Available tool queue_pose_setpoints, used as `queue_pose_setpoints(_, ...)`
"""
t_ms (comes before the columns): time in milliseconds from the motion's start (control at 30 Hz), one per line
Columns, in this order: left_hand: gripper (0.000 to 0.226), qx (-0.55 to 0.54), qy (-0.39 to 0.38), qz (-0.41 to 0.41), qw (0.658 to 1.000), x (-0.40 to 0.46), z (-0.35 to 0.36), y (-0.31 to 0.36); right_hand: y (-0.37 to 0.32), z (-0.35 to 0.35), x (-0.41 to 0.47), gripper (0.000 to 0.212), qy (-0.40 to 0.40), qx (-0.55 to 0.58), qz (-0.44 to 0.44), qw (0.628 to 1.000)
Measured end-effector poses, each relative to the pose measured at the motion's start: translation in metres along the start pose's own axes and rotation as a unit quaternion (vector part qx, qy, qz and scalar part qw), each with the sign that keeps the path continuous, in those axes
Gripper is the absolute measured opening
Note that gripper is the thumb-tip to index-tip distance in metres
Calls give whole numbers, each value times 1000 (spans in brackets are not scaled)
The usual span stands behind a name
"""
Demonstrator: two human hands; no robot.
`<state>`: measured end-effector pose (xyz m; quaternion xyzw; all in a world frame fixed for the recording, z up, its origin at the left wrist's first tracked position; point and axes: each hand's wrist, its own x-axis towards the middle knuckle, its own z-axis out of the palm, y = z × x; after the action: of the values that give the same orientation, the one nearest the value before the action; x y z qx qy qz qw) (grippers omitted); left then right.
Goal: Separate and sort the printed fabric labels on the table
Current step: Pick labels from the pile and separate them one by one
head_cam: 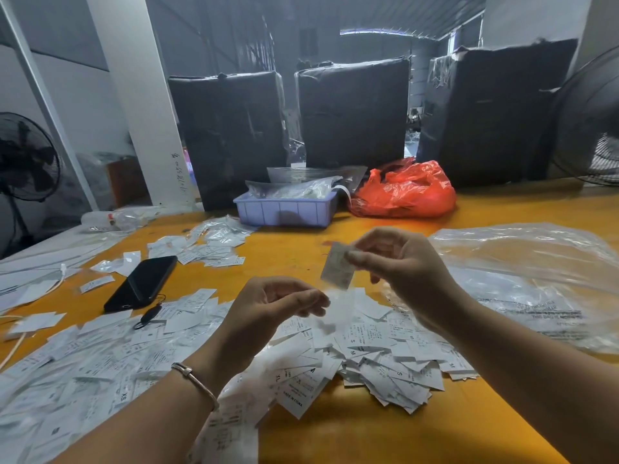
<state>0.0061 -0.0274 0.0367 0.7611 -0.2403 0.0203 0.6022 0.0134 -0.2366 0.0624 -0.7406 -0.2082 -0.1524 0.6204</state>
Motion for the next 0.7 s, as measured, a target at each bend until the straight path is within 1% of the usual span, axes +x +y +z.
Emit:
queue_pose_setpoints(33,17,1,10,1,1000,0,0,0,1,-2,2,8,26,17,7,999)
queue_pose_setpoints(67,15,3,19,3,1000,1,0,-1,2,-5,3,11,52,10,4,999)
queue_pose_setpoints(133,11,-3,31,10,999,1,0,-2,6,-9,4,17,81,-71,-16,994)
queue_pose_setpoints(167,12,-9,36,17,999,1,1,-2,7,-10,5,19,78,-125,-19,989)
queue_pose_setpoints(200,17,-16,42,25,999,2,1,-2,8,-10,6,19,66,-164,-8,984)
queue_pose_setpoints(233,25,-24,48,31,998,2,1,-2,9,-9,6,21,42,-172,12,984)
queue_pose_setpoints(267,34,-31,54,35,997,2,1,-1,9,-7,5,22,4,-149,38,988)
queue_pose_setpoints(333,45,-42,58,42,997,2,1,-1,7,-4,2,16,-86,-78,84,990)
queue_pose_setpoints(367,48,-44,57,45,996,2,1,-1,7,-2,1,23,-119,-63,93,987)
queue_pose_setpoints(400,49,-42,53,47,997,2,1,-1,6,-2,0,36,-140,-61,95,984)
queue_pose_setpoints(433,50,-39,49,48,997,2,1,-1,7,-1,-1,46,-150,-67,92,982)
queue_pose_setpoints(467,50,-36,45,50,997,2,1,-1,7,1,-1,50,-150,-73,87,982)
queue_pose_setpoints(600,50,-23,32,52,998,1,2,0,10,2,-1,54,-154,-56,110,980)
queue_pose_setpoints(700,51,1,31,54,998,1,2,1,8,0,1,51,-186,-46,152,970)
